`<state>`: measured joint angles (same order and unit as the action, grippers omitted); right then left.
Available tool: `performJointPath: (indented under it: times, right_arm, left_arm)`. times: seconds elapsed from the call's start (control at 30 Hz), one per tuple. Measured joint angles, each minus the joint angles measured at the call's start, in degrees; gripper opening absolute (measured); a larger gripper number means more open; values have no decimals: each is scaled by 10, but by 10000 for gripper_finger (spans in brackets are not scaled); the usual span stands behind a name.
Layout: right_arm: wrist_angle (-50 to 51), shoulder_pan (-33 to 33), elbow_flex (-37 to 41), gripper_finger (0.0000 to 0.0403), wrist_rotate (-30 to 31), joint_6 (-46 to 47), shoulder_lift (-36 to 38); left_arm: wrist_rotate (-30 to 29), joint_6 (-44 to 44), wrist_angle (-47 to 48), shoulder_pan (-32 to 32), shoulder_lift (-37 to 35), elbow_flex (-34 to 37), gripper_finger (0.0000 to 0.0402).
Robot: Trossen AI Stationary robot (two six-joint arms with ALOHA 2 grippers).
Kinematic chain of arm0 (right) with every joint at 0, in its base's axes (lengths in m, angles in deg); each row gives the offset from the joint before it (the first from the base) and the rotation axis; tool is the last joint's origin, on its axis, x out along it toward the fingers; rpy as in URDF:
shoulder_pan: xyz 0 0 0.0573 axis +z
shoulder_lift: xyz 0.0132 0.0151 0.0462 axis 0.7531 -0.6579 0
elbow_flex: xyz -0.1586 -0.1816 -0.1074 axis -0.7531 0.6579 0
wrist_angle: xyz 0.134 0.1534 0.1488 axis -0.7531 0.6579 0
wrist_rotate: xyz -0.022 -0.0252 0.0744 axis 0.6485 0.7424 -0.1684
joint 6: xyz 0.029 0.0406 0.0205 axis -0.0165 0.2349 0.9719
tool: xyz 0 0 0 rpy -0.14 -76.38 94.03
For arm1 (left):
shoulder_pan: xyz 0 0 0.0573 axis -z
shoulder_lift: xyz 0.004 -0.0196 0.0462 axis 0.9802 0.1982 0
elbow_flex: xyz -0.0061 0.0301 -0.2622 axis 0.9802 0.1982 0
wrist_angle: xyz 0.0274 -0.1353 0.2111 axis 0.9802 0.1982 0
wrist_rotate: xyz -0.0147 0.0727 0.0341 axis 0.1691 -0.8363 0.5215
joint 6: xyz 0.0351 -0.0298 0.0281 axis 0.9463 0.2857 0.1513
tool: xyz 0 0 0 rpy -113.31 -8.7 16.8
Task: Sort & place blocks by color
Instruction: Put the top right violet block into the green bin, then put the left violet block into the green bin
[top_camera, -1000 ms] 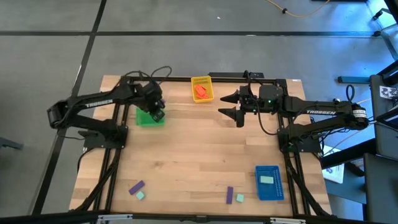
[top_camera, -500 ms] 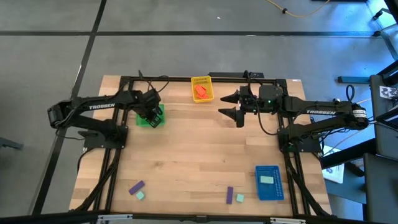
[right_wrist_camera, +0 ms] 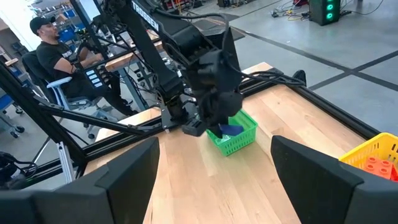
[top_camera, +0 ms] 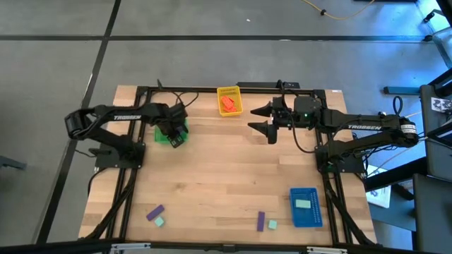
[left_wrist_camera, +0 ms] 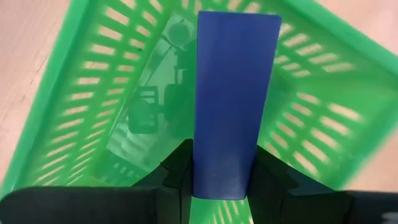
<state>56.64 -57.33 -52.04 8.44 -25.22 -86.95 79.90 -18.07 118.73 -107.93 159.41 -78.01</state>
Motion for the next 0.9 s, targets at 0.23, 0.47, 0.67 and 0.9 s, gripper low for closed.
performJointPath:
  times: [0.23,0.47,0.67,0.9]
  right_arm:
    - [0,0,0,311,1,0,0]
    - [0,0,0,311,2,0,0]
    - [0,0,0,311,2,0,0]
    - [0,0,0,311,2,-1,0]
  left_arm:
    - [-24,-38,-6,0,38,0,98]
    - [-54,-50,-5,1,39,0,125]
    - [-67,-53,-4,0,39,0,178]
    - [-50,-54,4,0,28,0,223]
